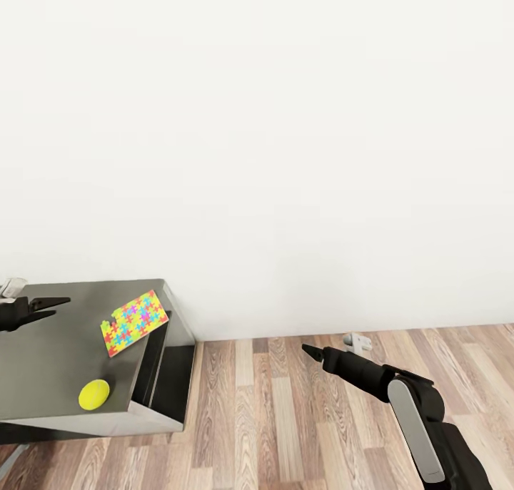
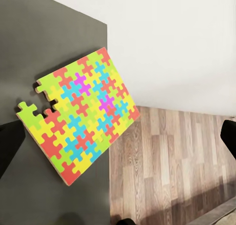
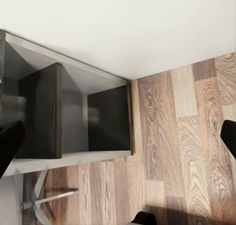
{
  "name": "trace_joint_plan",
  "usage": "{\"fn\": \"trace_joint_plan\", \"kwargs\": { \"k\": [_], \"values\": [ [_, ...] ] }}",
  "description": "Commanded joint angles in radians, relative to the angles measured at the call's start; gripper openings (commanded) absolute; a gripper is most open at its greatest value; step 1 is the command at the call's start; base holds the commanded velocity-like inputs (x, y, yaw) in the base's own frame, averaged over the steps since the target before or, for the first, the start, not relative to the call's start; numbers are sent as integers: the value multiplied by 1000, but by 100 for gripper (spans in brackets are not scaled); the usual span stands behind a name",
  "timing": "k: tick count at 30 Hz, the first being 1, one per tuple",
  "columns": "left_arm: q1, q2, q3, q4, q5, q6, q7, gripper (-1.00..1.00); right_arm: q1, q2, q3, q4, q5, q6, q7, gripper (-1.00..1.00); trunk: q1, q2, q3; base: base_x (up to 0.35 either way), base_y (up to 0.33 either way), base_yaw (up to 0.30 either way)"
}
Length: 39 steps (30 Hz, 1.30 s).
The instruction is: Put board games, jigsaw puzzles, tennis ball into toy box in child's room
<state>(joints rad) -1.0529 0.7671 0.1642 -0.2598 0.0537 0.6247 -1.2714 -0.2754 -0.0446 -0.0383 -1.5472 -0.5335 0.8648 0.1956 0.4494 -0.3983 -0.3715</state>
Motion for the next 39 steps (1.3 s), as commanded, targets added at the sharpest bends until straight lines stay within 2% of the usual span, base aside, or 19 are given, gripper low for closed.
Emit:
{"fn": "trace_joint_plan", "kwargs": {
  "k": [1, 16, 39],
  "values": [
    [-1, 0, -2, 1, 5, 10, -2, 100, -1, 0, -2, -1, 7, 5, 8, 100, 1, -2, 0, 0, 0, 0],
    [-1, 0, -2, 1, 5, 10, -3, 100, -1, 0, 18, -1, 8, 4, 7, 100, 1, -2, 25, 0, 0, 0],
    [-1, 0, -2, 1, 4, 10, -2, 100, -1, 0, 20, -1, 8, 3, 7, 100, 1, -2, 63, 0, 0, 0]
  ]
}}
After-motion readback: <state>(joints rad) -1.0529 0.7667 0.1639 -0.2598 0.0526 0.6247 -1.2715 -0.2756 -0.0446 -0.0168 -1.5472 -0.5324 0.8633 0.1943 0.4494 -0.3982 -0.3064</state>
